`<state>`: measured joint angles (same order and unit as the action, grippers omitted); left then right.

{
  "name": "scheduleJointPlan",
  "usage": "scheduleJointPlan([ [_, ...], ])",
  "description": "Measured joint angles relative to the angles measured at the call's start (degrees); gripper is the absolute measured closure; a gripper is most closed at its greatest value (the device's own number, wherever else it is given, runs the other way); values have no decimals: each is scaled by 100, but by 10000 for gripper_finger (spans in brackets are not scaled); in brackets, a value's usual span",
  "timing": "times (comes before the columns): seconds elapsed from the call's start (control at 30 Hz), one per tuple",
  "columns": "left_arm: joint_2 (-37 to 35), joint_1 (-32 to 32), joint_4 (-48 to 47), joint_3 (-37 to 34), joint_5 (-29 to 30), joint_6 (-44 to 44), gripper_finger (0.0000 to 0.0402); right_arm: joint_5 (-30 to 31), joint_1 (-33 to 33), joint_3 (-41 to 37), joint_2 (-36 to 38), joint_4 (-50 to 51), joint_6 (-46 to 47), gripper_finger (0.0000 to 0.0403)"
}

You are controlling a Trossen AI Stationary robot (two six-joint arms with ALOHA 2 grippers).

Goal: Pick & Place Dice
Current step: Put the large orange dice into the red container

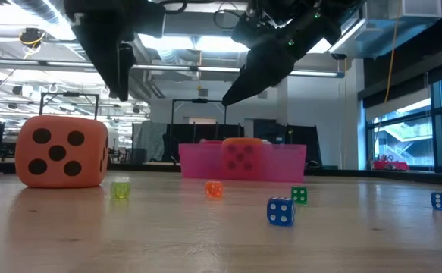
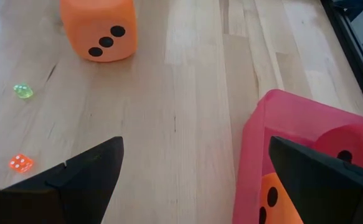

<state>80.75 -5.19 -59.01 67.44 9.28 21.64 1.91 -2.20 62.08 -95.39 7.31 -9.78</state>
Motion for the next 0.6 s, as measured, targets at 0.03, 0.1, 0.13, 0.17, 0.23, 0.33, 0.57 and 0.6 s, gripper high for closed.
scheduleJointPlan([
  [0.03, -2, -72, 1, 0, 2, 124, 2, 3, 0, 0, 0, 0, 2, 3],
  [0.1, -12, -229, -45, 0, 2, 380, 2, 10, 0, 0, 0, 0, 13, 3],
  [0.13, -19, -321, -109, 0, 0, 441, 2, 17, 0, 0, 0, 1, 13, 3],
  [0.17, -29, -419, -155, 0, -16, 451, 2, 17, 0, 0, 0, 4, 13, 3],
  [0.23, -33, -603, -173, 0, -20, 375, 2, 17, 0, 0, 0, 7, 13, 3],
  [0.33, -31, -857, -214, 0, -23, 392, 2, 17, 0, 0, 0, 54, -10, 3],
  [0.57, -31, -1421, -342, -322, 754, 1043, 2, 17, 0, 0, 0, 109, -109, 3],
  [0.6, -31, -1426, -334, -415, 679, 1227, 2, 17, 0, 0, 0, 109, -109, 3],
])
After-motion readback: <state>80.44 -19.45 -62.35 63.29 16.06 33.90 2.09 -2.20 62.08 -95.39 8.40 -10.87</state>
